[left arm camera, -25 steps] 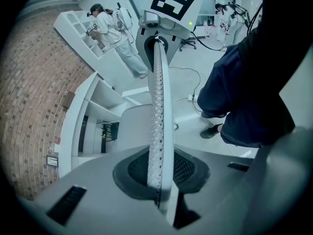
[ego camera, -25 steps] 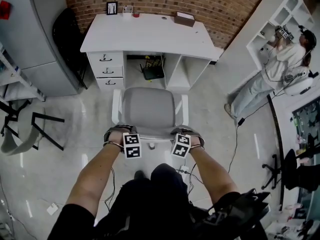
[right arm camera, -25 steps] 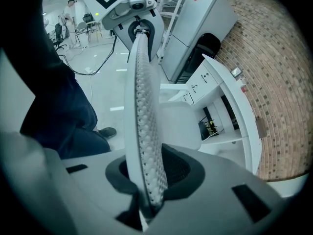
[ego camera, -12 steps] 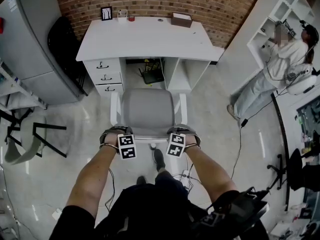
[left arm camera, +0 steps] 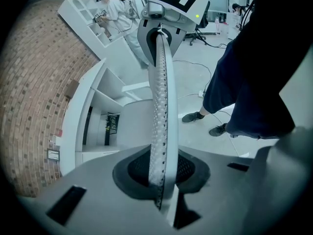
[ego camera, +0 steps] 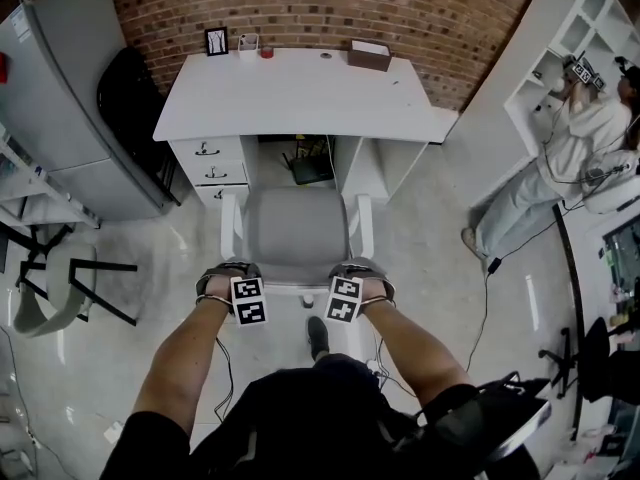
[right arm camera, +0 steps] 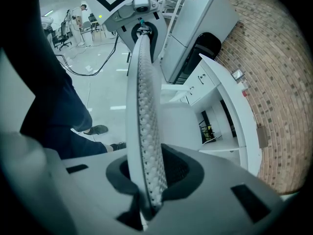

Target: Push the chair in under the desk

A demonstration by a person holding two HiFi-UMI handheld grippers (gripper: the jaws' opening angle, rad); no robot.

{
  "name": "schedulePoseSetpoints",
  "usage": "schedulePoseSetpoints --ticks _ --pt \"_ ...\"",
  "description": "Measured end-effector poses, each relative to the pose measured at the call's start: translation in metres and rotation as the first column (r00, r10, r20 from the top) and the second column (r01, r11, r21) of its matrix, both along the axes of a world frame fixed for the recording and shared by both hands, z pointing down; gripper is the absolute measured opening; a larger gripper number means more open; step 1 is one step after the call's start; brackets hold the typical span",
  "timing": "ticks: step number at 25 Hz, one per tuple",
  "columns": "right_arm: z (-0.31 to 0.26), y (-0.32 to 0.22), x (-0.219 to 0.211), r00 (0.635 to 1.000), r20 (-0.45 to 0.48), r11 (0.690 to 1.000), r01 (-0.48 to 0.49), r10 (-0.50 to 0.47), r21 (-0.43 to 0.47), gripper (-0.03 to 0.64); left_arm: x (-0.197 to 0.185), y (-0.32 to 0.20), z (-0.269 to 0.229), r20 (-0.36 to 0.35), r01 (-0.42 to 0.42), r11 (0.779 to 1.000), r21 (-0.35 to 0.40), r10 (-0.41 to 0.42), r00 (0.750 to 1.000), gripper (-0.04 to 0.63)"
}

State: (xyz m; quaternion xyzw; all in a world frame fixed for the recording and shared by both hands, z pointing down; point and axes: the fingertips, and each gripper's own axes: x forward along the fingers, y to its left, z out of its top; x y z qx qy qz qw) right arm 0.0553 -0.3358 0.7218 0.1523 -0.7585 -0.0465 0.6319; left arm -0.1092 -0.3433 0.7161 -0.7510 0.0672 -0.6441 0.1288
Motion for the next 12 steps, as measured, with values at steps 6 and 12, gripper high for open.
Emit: schedulePoseSetpoints --ticks 6,12 --pt "0.0 -0.03 0.006 1.0 0.001 1.0 0.018 -0.018 -0.007 0.066 0.006 -0.027 0.0 0.01 0.023 1.0 -0.004 -0.023 1.0 0.06" --pt "0.002 -0.053 0.012 0.999 -0.003 0.999 0.035 -0.035 -0.009 0.06 0.011 -0.05 0.001 0.009 0.029 1.0 0.01 -0.029 1.0 0.06"
